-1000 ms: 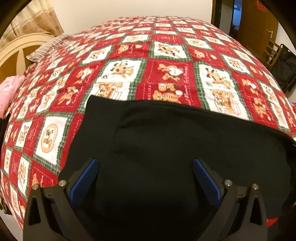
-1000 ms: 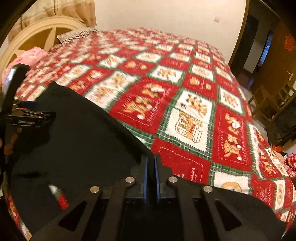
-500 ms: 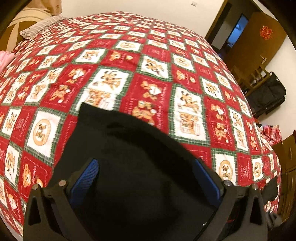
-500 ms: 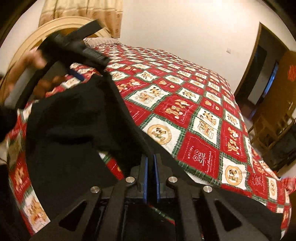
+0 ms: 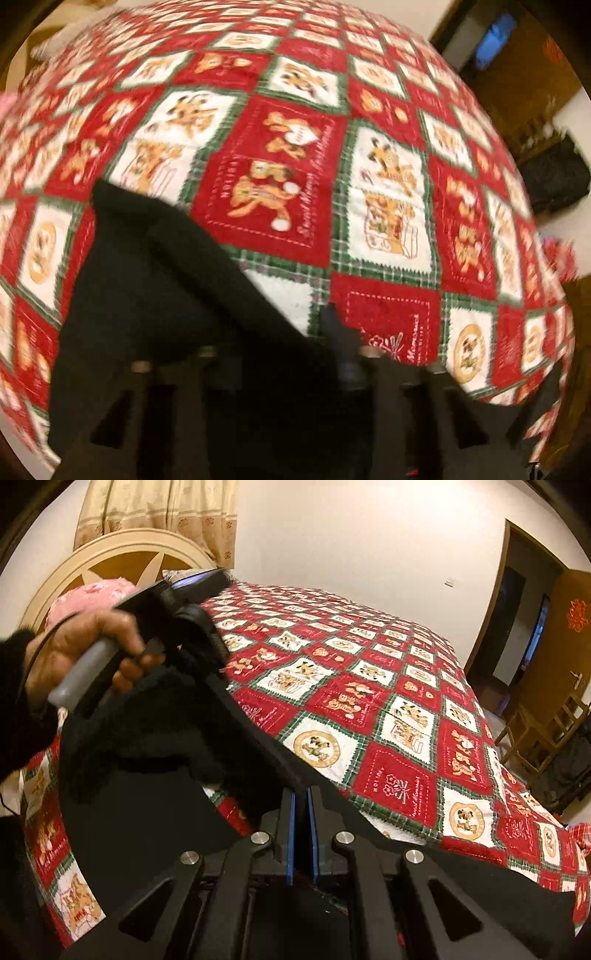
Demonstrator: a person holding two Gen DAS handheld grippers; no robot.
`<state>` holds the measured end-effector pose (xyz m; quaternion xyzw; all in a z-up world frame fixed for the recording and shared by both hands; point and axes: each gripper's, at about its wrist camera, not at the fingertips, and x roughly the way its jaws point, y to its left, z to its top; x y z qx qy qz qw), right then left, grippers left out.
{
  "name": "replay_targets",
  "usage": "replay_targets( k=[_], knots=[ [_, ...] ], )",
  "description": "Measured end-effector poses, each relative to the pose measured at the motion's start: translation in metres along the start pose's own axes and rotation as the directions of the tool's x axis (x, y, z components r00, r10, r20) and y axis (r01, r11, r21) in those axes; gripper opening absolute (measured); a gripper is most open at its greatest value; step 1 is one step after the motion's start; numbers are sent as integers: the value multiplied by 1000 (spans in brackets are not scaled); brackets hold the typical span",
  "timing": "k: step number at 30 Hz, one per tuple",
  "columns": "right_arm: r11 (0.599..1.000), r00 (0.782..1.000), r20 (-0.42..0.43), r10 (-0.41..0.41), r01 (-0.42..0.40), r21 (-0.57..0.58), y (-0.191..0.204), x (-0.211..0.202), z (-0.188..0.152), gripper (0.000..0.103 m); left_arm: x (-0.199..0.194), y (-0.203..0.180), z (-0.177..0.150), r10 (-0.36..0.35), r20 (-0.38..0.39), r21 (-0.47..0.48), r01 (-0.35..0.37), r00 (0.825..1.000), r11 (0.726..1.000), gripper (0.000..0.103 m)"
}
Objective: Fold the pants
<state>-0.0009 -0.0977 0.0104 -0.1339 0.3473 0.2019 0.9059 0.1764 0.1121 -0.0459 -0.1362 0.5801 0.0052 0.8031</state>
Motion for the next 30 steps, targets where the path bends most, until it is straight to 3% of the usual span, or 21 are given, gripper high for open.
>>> replay_targets(
  k=[2, 4, 7, 13, 19, 22, 30],
  knots=[
    [1000, 1000, 23, -8, 7, 10, 0, -8, 4, 6, -7, 19, -1, -104, 38, -57, 106, 994, 993, 14],
    [1000, 999, 45, -14, 13, 9, 1, -17, 9, 6, -17, 35, -3, -191, 75, -105, 198, 979, 975, 10],
    [1000, 997, 75, -17, 18, -7, 5, -37, 14, 6, -37, 41, -10, -228, 127, -88, 240, 965, 967, 9],
    [998, 994, 111, 8, 0, -68, 29, -82, 12, 6, -113, 54, -48, -272, 297, -9, 288, 915, 958, 8],
    [991, 993, 92, 75, -64, -114, 65, -105, -16, 6, -152, 68, -93, -226, 422, 34, 234, 878, 972, 8],
    [988, 995, 54, 85, -77, -133, 77, -100, -35, 6, -152, 79, -118, -186, 451, 27, 195, 873, 980, 8],
    [971, 994, -72, 82, -96, -217, 100, -64, -79, 6, -113, 91, -169, -66, 445, 24, 62, 893, 998, 8]
  ],
)
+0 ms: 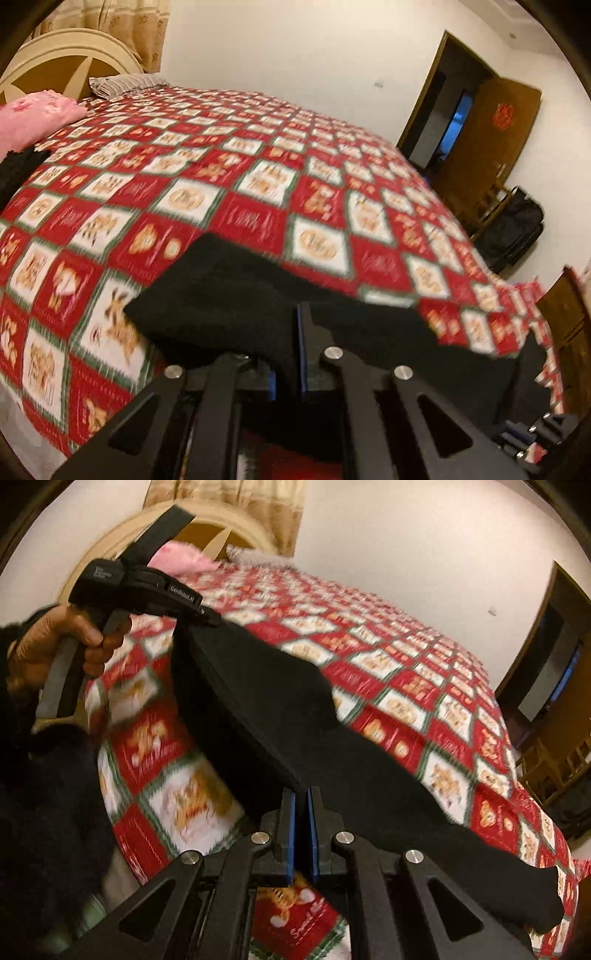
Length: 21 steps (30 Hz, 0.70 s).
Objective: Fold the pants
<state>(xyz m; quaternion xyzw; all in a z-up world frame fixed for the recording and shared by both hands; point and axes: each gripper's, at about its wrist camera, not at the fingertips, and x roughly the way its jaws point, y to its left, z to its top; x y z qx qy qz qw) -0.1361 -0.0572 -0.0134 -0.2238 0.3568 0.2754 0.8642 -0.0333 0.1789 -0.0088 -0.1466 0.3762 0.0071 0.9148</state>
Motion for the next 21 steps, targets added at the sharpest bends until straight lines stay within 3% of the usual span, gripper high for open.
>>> replay_targets(
  k=[4, 6, 8, 12, 13, 14, 16, 17, 18, 20, 21],
  knots=[
    [999, 998, -54, 23, -22, 30, -2, 17, -14, 6, 13, 9, -28, 127, -4, 56, -127, 992, 990, 9],
    [999, 997, -63, 32, -29, 45, -3, 21, -17, 6, 25, 18, -37, 148, -54, 49, -145, 988, 988, 22],
    [998, 997, -71, 31, -27, 50, -3, 24, -18, 6, 26, 27, -40, 133, -50, 18, -133, 990, 991, 26],
    [994, 993, -91, 72, -64, 92, -9, 25, -18, 11, 18, 35, -28, 204, -59, 60, -200, 977, 978, 66],
    [990, 991, -93, 96, -86, 108, -12, 23, -17, 13, 11, 42, -24, 238, -52, 69, -234, 970, 970, 70],
    [984, 988, -84, 133, -122, 132, -18, 17, -16, 17, 5, 47, -21, 258, -45, 72, -254, 965, 964, 75],
    [973, 983, -54, 174, -163, 165, -26, 6, -10, 24, -11, 59, -11, 283, 0, 59, -282, 959, 958, 75],
    [963, 980, -26, 199, -191, 189, -33, -2, -5, 35, -18, 64, -8, 299, 23, 47, -300, 954, 953, 75],
    [950, 974, 18, 226, -225, 216, -42, -11, 3, 52, -25, 69, 0, 318, 53, 24, -319, 947, 947, 76],
    [922, 959, 131, 252, -279, 268, -59, -24, 20, 72, -33, 74, 15, 311, 95, -20, -310, 946, 950, 76],
    [909, 951, 171, 258, -299, 290, -66, -25, 27, 72, -35, 74, 23, 289, 115, -28, -288, 950, 957, 76]
  ],
)
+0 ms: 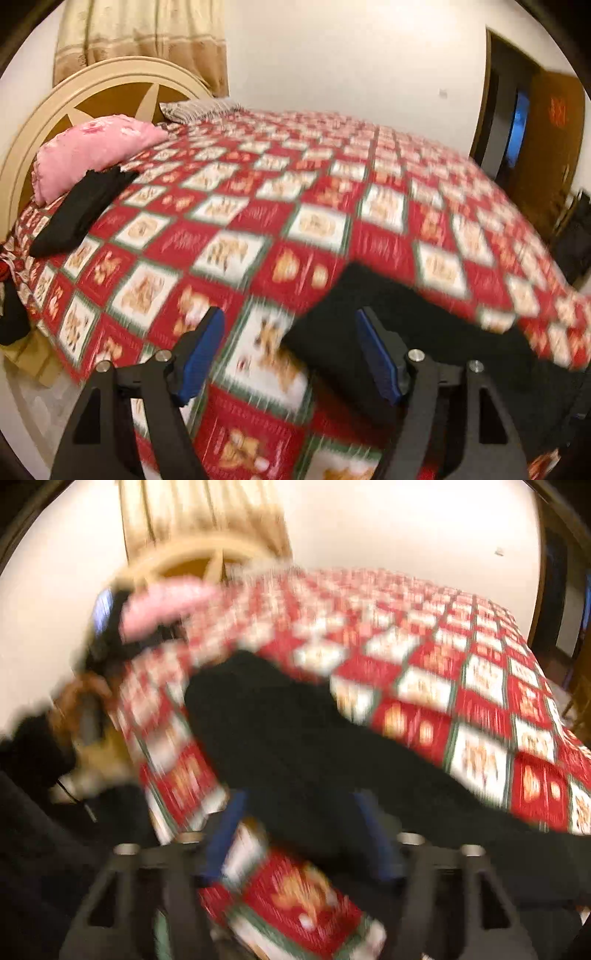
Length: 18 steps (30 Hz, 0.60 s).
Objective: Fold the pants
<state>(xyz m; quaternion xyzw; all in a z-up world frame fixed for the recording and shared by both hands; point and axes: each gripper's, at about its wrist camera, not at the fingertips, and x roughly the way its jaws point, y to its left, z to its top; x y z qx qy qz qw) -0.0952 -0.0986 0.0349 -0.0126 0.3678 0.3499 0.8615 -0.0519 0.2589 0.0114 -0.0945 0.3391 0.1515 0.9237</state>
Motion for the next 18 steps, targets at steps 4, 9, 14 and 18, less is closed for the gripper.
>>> replay_targets(
  k=[4, 9, 14, 18],
  knots=[
    [991, 997, 46, 69, -74, 107, -22, 38, 47, 72, 11, -24, 15, 12, 70, 52, -15, 997, 999, 76],
    [976, 994, -32, 105, -97, 195, -36, 120, 69, 72, 40, -49, 8, 21, 46, 47, -23, 999, 999, 76],
    [942, 965, -174, 198, -138, 306, -36, 176, 53, 71, 62, -55, -17, 88, -17, 50, -87, 996, 995, 76],
    [943, 947, -220, 235, -167, 288, -19, 175, 39, 71, 70, -53, -43, 115, -64, 86, -109, 991, 990, 76]
  ],
)
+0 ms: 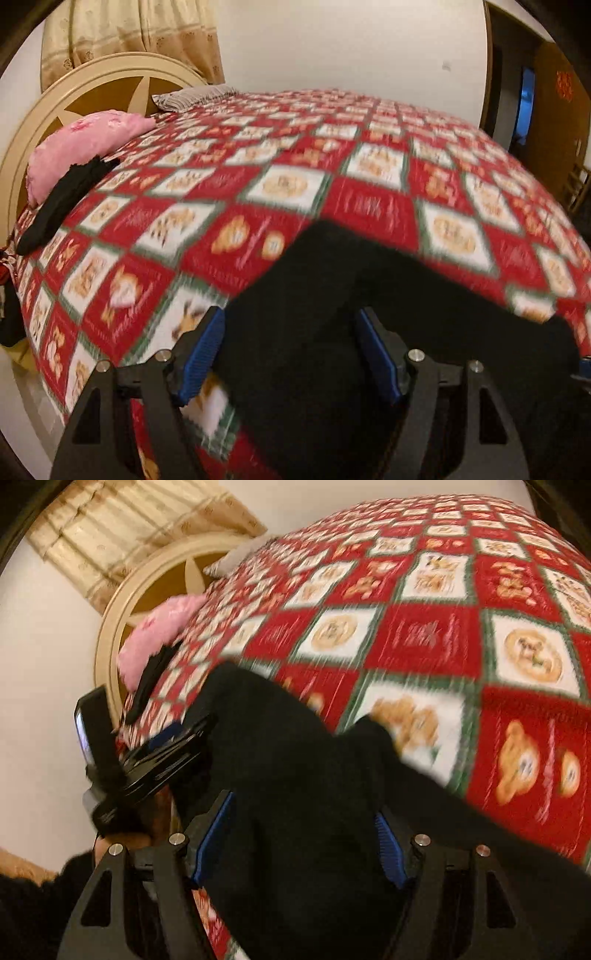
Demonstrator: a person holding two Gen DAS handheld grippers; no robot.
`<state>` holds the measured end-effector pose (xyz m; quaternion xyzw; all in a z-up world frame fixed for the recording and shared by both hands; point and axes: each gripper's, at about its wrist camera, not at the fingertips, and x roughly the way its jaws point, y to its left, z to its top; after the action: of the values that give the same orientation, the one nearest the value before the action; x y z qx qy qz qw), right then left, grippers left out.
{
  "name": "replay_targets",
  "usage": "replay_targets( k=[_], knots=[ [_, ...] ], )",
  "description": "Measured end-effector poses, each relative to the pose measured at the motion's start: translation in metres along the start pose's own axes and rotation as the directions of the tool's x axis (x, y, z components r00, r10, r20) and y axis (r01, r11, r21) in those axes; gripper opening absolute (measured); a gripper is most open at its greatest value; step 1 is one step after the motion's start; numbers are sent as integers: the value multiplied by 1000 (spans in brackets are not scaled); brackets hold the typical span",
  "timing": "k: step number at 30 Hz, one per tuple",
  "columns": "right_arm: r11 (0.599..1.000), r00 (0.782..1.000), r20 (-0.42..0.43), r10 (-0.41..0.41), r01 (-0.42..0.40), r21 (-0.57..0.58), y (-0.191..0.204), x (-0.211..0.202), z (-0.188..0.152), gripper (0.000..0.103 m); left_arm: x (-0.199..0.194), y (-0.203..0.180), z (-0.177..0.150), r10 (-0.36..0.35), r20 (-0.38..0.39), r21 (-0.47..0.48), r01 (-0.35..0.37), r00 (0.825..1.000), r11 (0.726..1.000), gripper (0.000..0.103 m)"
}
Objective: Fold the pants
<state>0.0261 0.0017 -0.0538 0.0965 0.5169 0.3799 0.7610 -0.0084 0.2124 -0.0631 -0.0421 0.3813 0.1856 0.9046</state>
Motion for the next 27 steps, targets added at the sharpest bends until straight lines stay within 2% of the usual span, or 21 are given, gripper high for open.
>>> replay_targets(
  k=[2, 5, 8, 10, 15, 16, 17, 18, 20, 21, 22, 23, 24, 25, 26, 27],
  knots=[
    [999, 999, -6, 34, -33, 24, -2, 1, 1, 71, -4, -5, -9, 32, 43, 52, -34, 999, 998, 76],
    [992, 996, 37, 82, -85, 92, -14, 9, 14, 71, -3, -6, -7, 39, 42, 44, -41, 998, 998, 79],
    [956, 976, 110, 190, -209, 207, -27, 19, 26, 72, 0, -4, -5, 41, 39, 33, -42, 998, 999, 81],
    [937, 967, 145, 209, -241, 254, -32, 22, 34, 72, 0, -4, -6, 41, 38, 31, -42, 998, 999, 81],
    [924, 953, 262, 150, -229, 307, -58, 1, 40, 71, 4, 0, -6, 43, 25, 14, -43, 999, 999, 88],
    [924, 955, 272, 116, -204, 324, -66, -3, 39, 71, 5, 2, -6, 41, 19, 3, -41, 999, 999, 90],
    [929, 957, 288, 35, -137, 343, -76, -11, 39, 70, 7, 4, -5, 37, 12, -9, -37, 999, 999, 93],
    [927, 954, 299, -5, -108, 359, -85, -19, 39, 69, 9, 8, -5, 24, -1, -30, -24, 1000, 999, 96],
    [900, 952, 306, -29, -109, 422, -100, -44, 39, 69, 15, 19, -5, -22, -33, -95, 18, 999, 995, 99],
    [895, 942, 325, -80, -76, 440, -103, -67, 37, 69, 15, 22, -5, -37, -37, -112, 33, 999, 993, 99],
    [898, 930, 345, -130, -37, 439, -103, -85, 36, 69, 15, 21, -5, -34, -37, -103, 30, 999, 994, 99],
    [896, 902, 364, -235, 56, 441, -102, -114, 33, 69, 14, 17, -5, -19, -32, -87, 16, 999, 996, 99],
    [873, 863, 360, -354, 166, 459, -102, -143, 27, 70, 13, 15, -6, -8, -27, -80, 6, 1000, 997, 99],
    [832, 815, 349, -463, 262, 489, -106, -169, 21, 70, 13, 14, -6, -5, -28, -79, 3, 1000, 997, 99],
    [758, 742, 324, -587, 363, 542, -116, -200, 9, 71, 12, 15, -5, -6, -28, -82, 4, 1000, 997, 99],
    [694, 691, 287, -663, 424, 582, -125, -219, 1, 71, 12, 15, -5, -8, -28, -83, 5, 1000, 997, 99]
  ],
)
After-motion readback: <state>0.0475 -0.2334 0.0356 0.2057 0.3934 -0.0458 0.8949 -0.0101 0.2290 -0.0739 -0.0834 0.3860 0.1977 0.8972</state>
